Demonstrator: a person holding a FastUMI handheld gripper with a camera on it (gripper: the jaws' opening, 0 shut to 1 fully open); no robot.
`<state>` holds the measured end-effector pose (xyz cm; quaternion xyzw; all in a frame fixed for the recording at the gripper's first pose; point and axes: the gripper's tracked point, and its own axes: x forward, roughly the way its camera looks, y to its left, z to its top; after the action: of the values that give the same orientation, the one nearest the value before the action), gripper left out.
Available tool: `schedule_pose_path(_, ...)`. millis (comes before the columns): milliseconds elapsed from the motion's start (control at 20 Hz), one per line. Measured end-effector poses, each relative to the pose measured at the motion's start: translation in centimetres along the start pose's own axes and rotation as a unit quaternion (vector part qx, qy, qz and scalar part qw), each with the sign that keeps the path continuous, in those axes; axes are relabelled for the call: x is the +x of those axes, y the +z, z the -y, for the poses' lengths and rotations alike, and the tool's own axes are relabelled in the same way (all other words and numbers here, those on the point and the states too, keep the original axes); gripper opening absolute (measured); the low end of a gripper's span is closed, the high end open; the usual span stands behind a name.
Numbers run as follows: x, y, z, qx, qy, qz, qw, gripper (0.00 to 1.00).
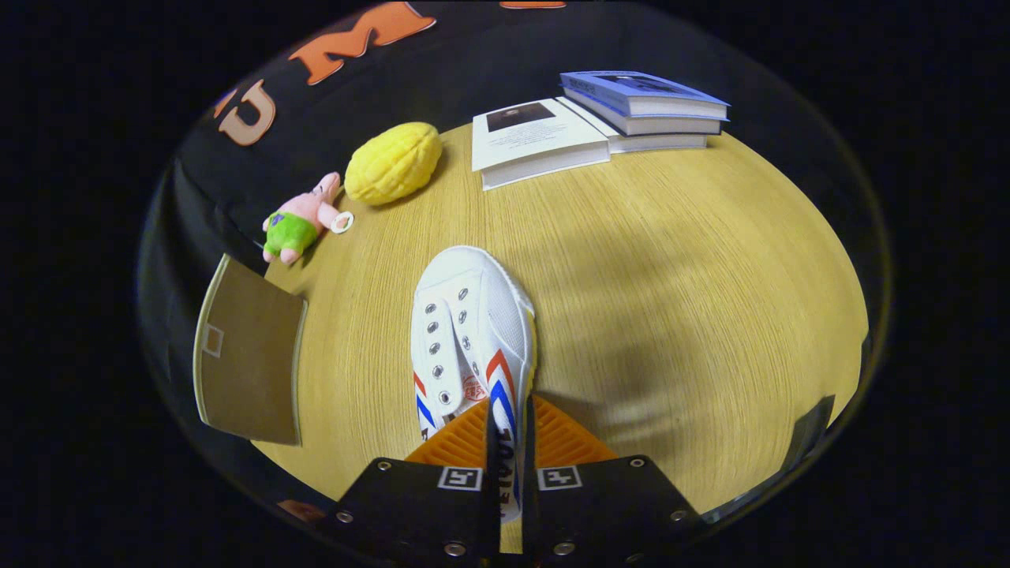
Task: Open the storage box then place both shoes into the box .Put the left shoe in first, then the right shoe, with the right side of both shoes facing outward in a uniform manner.
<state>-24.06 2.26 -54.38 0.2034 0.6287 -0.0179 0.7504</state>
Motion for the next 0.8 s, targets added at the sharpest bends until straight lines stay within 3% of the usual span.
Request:
schedule_pose_path(100, -0.4, -0.5, -0.9, 0.024, 0.009, -0.004, 1.0, 0.06)
schedule_pose_path(350, -3.4, 2.6, -5.3, 0.02, 0.044, 0.028, 0.998, 0.06)
schedule_pose_path(600, -6.8, 6.5, -10.5, -0.017, 0.046, 0.067, 0.997, 0.06)
schedule_pose_path(800, -8.8, 7.6, -16.8, -0.047, 0.086, 0.064, 0.993, 0.06)
